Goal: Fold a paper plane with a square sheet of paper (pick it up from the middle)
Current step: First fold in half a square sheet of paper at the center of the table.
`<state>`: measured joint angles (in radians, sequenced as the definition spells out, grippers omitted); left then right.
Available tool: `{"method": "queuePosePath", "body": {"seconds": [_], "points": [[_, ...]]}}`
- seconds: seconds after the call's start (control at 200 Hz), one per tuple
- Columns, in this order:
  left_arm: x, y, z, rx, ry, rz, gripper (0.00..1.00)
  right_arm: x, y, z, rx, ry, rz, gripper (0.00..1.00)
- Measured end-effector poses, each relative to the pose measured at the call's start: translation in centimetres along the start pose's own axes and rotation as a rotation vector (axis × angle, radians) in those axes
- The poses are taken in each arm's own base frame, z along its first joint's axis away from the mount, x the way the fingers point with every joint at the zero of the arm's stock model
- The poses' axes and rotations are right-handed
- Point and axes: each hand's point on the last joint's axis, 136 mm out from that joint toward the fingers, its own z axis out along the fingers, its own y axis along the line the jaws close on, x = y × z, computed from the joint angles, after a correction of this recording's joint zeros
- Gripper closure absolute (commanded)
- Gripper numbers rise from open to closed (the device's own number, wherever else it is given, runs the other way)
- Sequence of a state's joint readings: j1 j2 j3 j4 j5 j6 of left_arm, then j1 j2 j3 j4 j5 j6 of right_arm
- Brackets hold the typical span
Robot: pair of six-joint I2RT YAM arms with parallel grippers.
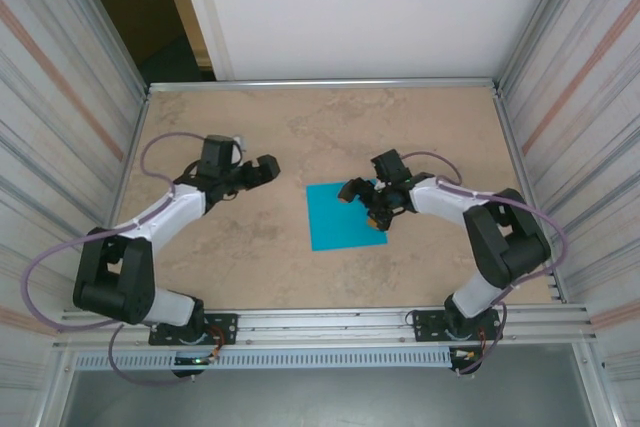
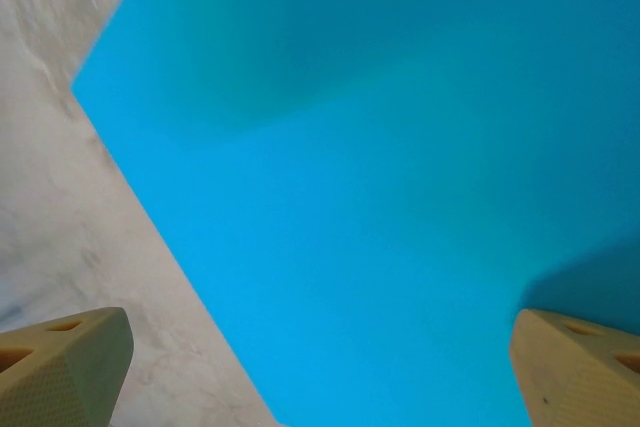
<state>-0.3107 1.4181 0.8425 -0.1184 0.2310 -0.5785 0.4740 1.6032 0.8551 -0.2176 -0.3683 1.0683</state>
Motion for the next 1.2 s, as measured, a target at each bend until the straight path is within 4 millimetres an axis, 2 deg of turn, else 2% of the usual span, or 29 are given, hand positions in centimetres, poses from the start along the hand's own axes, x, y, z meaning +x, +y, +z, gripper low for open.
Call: {"method": "queuePosePath", "body": {"seconds": [0.135,0.236,0.441,0.551,0.737,1.032,1.198], "points": [[2.8,-3.2,1.5,0.039,0.103,-0.006,0.05,-3.6,0.6,-3.1,-0.072,-0.082,-0.021,0.15],[4.9,-5.4,2.4,0.074,0.184,-0.041,0.05,-4.9,0.1,-4.1,-0.066,-0.095,-0.067,0.21],[8.9,-9.8,3.9,0.107,0.307,-0.072,0.07,-4.7,-1.2,-3.9,-0.016,-0.031,-0.175,0.37],[10.9,-11.4,5.1,0.110,0.367,-0.078,0.09,-4.9,-1.5,-2.9,0.010,0.002,-0.204,0.38],[12.7,-11.4,7.0,0.076,0.421,-0.099,0.10,-4.6,-2.0,-1.2,0.047,0.049,-0.228,0.38],[12.8,-11.2,7.8,0.050,0.436,-0.101,0.10,-2.7,-2.1,0.5,0.073,0.098,-0.262,0.36],[13.0,-10.2,8.2,0.003,0.440,-0.082,0.09,-2.1,-2.5,0.9,0.073,0.097,-0.246,0.35]]}}
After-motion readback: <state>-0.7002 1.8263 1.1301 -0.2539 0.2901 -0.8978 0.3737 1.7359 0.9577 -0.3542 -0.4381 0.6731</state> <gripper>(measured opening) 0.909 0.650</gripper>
